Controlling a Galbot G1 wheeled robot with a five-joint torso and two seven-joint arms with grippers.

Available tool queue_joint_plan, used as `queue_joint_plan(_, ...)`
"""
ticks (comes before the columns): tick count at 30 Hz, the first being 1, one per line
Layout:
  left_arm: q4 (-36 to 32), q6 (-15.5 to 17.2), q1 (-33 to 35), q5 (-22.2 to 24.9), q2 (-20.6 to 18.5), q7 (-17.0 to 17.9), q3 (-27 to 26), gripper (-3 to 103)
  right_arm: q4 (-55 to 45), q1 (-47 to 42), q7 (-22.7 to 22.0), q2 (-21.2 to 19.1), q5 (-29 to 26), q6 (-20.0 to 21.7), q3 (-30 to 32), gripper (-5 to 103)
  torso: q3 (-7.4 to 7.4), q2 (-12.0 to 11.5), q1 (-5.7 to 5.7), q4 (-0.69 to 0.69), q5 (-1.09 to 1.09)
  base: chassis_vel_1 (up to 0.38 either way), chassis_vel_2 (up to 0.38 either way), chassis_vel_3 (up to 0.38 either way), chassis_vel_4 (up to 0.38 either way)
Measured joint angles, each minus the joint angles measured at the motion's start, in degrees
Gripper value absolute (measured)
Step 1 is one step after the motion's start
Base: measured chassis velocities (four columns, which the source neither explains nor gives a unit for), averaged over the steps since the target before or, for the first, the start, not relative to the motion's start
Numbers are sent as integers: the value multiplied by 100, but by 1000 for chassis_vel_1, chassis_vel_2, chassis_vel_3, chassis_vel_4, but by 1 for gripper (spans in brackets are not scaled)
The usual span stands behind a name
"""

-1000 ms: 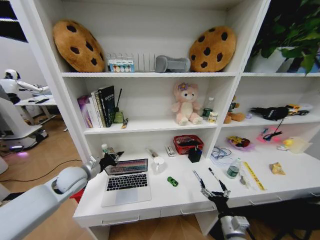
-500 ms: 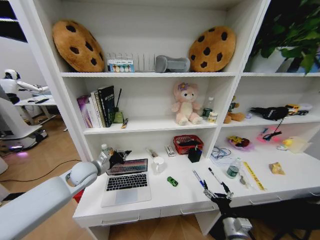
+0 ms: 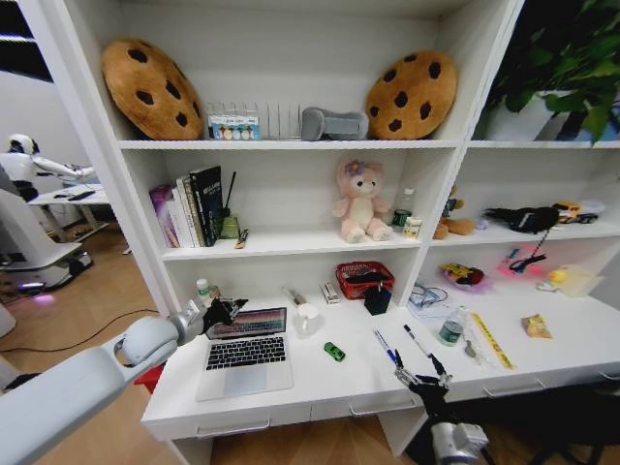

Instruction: Organize the objects on the table.

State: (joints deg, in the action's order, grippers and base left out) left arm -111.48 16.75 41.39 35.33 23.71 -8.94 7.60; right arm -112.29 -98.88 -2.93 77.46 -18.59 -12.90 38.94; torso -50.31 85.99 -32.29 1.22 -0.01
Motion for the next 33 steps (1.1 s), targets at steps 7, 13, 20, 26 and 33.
queue_joint_plan(7, -200, -40, 221, -68, -224, -215, -154, 0, 0, -61, -23, 98, -36, -1, 10, 100, 0, 0, 0, 2, 0, 0, 0, 0, 0)
queue_joint_plan(13, -573, -83, 1127, -234, -647, -1001, -801, 0, -7, -54, -32, 156, -33, -1, -60, 100, 0, 0, 0, -2, 1, 0, 0, 0, 0)
queue_joint_plan(20, -832, -172, 1674, -450, -958, -1675, -1135, 0, -20, -70, -31, 164, -26, -1, -63, 100, 0, 1, 0, 2, 1, 0, 0, 0, 0)
queue_joint_plan(26, -1030, -143, 1838, -533, -941, -1755, -994, 0, -74, -91, -31, 155, -59, -8, -21, 100, 0, 0, 0, 1, -1, 0, 0, 0, 0)
queue_joint_plan(33, -1133, -291, 1719, 49, -1008, -1803, -1302, 0, -59, -172, -5, 203, -77, -91, 67, 100, 0, 0, 0, 1, 2, 0, 0, 0, 0)
